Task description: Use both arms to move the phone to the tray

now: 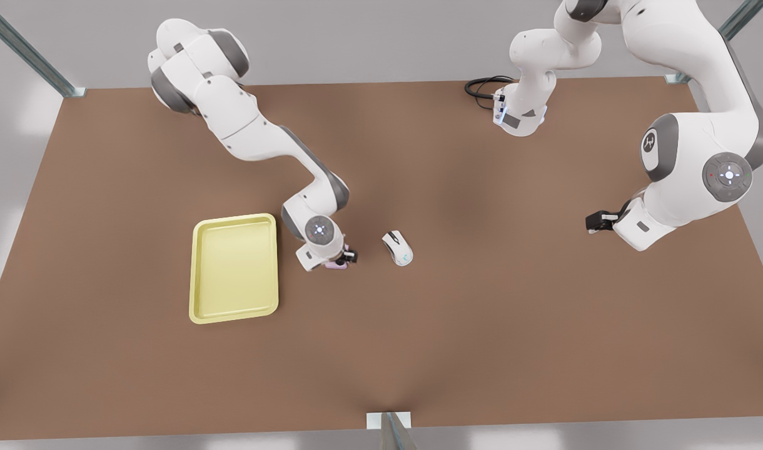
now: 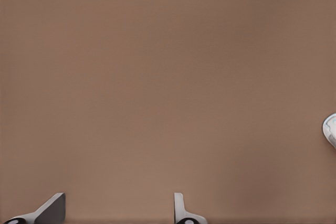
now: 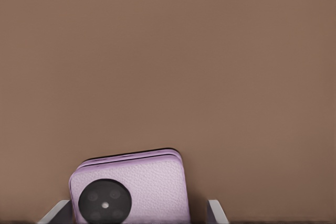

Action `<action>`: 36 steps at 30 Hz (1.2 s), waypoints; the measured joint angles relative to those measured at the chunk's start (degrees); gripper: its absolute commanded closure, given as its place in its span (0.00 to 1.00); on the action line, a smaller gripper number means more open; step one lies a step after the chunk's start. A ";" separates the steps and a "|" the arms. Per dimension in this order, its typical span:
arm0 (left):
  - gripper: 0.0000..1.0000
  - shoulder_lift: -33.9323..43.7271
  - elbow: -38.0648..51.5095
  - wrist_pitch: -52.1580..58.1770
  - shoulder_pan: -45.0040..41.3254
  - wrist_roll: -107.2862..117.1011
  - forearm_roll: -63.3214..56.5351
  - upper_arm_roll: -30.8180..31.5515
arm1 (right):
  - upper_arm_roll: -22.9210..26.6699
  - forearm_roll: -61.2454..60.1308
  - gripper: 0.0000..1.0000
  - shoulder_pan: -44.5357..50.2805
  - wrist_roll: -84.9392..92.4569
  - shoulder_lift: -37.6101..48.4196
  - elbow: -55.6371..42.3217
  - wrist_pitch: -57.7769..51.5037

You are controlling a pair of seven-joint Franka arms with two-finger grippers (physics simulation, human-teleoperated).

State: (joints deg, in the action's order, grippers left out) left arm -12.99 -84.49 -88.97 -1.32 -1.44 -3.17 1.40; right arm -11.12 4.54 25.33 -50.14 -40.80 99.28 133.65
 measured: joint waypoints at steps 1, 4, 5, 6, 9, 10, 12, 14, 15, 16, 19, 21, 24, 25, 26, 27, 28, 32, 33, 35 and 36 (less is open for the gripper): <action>0.00 0.01 0.00 0.01 0.00 -0.06 -0.01 0.00 | -0.02 -0.04 0.04 0.08 0.06 0.11 0.20 -0.01; 0.00 0.01 0.00 0.04 0.00 -0.22 -0.03 0.00 | -0.18 -0.26 0.04 0.31 0.20 0.18 0.38 -0.03; 0.00 0.01 0.00 0.05 0.00 -0.27 -0.03 0.00 | -0.21 -0.31 0.04 0.36 0.25 0.17 0.40 -0.04; 0.00 -0.02 0.00 0.04 0.00 -0.32 -0.03 0.00 | -0.29 -0.34 0.04 0.39 0.31 0.15 0.40 -0.04; 0.00 -0.13 0.00 -0.01 0.03 -0.44 -0.03 0.00 | -0.38 -0.41 0.05 0.42 0.70 0.13 0.94 0.01; 0.00 -0.16 0.00 -0.02 0.03 -0.48 -0.03 0.00 | -0.38 -0.42 0.08 0.41 0.82 0.06 0.98 0.04; 0.00 -0.51 0.00 -0.06 0.04 -0.55 -0.02 0.00 | -0.37 -0.43 0.12 0.35 1.08 -0.08 0.95 0.08; 0.00 -0.65 0.00 -0.09 0.08 -0.61 -0.02 0.00 | -0.39 -0.50 0.15 0.34 1.34 -0.18 0.94 0.12; 0.00 -0.67 0.00 -0.10 0.09 -0.63 -0.02 0.00 | -0.39 -0.55 0.15 0.33 1.46 -0.24 0.94 0.13; 0.00 -0.68 0.00 -0.11 0.09 -0.66 -0.02 0.00 | -0.39 -0.60 0.15 0.33 1.58 -0.30 0.94 0.17; 0.00 -0.69 0.00 -0.13 0.09 -0.73 -0.03 0.00 | -0.39 -0.92 0.28 0.33 2.06 -0.33 0.96 0.59; 0.00 -0.69 0.00 -0.15 0.09 -0.77 -0.04 0.00 | -0.39 -1.07 0.28 0.33 2.39 -0.14 1.00 0.79; 0.00 -0.69 0.01 -0.16 0.09 -0.83 -0.04 0.00 | -0.38 -1.22 0.31 0.33 2.85 0.03 1.03 0.99; 0.00 -0.69 0.05 -0.16 0.07 -0.84 -0.03 0.00 | -0.37 -1.25 0.30 0.33 3.00 0.10 1.03 1.02; 0.00 -0.69 0.07 -0.16 0.06 -0.86 -0.03 0.00 | -0.37 -1.27 0.30 0.33 3.13 0.16 1.03 1.04; 0.00 -0.69 0.08 -0.16 0.04 -0.87 -0.01 0.00 | -0.37 -1.29 0.28 0.33 3.25 0.20 1.03 1.06; 0.00 -0.69 0.13 -0.15 0.02 -0.88 0.00 0.00 | -0.36 -1.30 0.27 0.33 3.36 0.21 1.03 1.06; 0.00 -0.68 0.49 -0.05 0.00 -0.92 0.03 0.00 | -0.16 -1.32 0.26 0.32 3.77 1.13 1.24 0.93; 0.00 -0.69 0.82 -0.01 0.00 -0.92 0.04 0.00 | -0.06 -1.33 0.26 0.12 3.93 1.72 1.60 0.87; 0.00 -0.69 1.15 0.09 0.00 -0.90 0.06 0.00 | 0.44 -1.35 0.26 -0.40 4.37 3.10 2.59 0.76; 0.00 -0.69 1.22 0.13 0.00 -0.89 0.08 0.00 | 1.36 -1.35 0.26 -0.70 4.79 3.81 3.47 0.74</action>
State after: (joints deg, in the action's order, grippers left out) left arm -13.68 -83.27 -88.84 -1.32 -2.33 -3.10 1.40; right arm -9.75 3.19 24.63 -45.35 -36.99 102.75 134.40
